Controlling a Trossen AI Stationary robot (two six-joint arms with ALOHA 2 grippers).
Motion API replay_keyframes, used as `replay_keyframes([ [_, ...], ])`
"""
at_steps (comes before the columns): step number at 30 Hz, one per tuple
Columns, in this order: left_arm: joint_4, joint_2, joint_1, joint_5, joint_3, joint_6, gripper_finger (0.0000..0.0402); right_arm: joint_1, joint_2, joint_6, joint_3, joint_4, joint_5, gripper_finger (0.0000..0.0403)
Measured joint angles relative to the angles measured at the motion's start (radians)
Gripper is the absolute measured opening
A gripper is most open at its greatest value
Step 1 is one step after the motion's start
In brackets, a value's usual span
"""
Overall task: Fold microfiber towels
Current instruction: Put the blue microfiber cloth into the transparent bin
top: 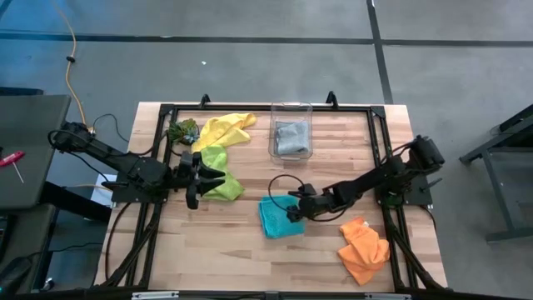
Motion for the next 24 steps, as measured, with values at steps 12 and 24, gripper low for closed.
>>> replay_keyframes([
  [12, -0.015, 0.0, 0.0, 0.0, 0.0, -0.008, 0.0129, 0.017, 0.058, 0.107, 0.021, -0.089, 0.049, 0.0128],
  [24, -0.026, 0.0, 0.0, 0.001, 0.0, -0.007, 0.0129, 0.011, -0.041, 0.069, 0.01, -0.182, 0.072, 0.0005],
])
